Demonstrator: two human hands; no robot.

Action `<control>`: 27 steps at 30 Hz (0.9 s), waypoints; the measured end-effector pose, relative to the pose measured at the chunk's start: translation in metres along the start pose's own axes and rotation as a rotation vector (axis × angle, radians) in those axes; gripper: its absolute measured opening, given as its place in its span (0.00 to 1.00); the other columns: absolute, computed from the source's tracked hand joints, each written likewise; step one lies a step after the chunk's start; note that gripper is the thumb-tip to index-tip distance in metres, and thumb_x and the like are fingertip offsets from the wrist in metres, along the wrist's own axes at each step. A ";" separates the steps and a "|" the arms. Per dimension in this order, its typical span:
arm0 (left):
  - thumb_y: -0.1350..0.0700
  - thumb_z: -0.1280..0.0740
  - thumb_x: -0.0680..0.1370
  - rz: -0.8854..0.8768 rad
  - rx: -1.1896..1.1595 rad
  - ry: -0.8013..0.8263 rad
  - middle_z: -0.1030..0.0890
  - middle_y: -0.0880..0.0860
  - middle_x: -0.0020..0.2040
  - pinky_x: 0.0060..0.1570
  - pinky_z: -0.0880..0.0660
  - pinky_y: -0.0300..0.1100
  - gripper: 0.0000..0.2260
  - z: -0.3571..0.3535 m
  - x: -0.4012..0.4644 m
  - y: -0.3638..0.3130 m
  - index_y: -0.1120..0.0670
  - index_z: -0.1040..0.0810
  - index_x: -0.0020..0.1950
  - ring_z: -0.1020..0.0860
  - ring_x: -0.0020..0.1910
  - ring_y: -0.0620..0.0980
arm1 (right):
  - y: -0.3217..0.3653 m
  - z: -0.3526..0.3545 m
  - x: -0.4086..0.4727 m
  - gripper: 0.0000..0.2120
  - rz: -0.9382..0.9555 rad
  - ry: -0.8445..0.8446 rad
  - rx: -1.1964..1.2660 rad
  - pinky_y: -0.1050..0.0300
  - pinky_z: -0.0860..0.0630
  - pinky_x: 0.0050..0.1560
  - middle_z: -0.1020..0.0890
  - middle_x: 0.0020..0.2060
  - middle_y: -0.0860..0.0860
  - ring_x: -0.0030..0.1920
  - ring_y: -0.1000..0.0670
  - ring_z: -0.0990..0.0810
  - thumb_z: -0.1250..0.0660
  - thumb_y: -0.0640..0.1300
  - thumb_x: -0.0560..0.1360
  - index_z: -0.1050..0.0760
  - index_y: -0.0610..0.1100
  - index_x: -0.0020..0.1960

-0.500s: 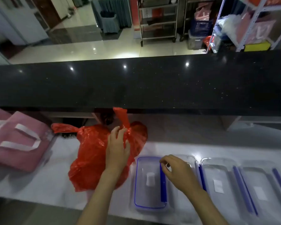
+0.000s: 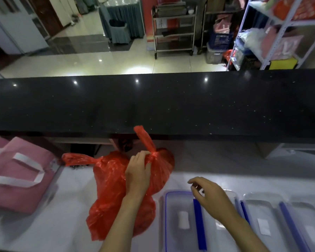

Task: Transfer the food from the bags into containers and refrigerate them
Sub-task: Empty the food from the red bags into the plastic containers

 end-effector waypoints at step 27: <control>0.57 0.28 0.81 0.041 -0.698 0.315 0.18 0.46 0.44 0.50 0.24 0.34 0.04 0.012 -0.012 -0.021 0.51 0.21 0.48 0.18 0.47 0.43 | 0.095 0.004 0.058 0.14 0.243 -0.242 0.329 0.52 0.18 0.52 0.16 0.48 0.57 0.52 0.53 0.16 0.32 0.33 0.77 0.19 0.50 0.54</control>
Point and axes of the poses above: each hand's wrist, its own x-axis towards the middle knuckle, its own z-axis out of the back of the hand, y = z × x, the point moved 6 cm from there along x, towards the middle knuckle
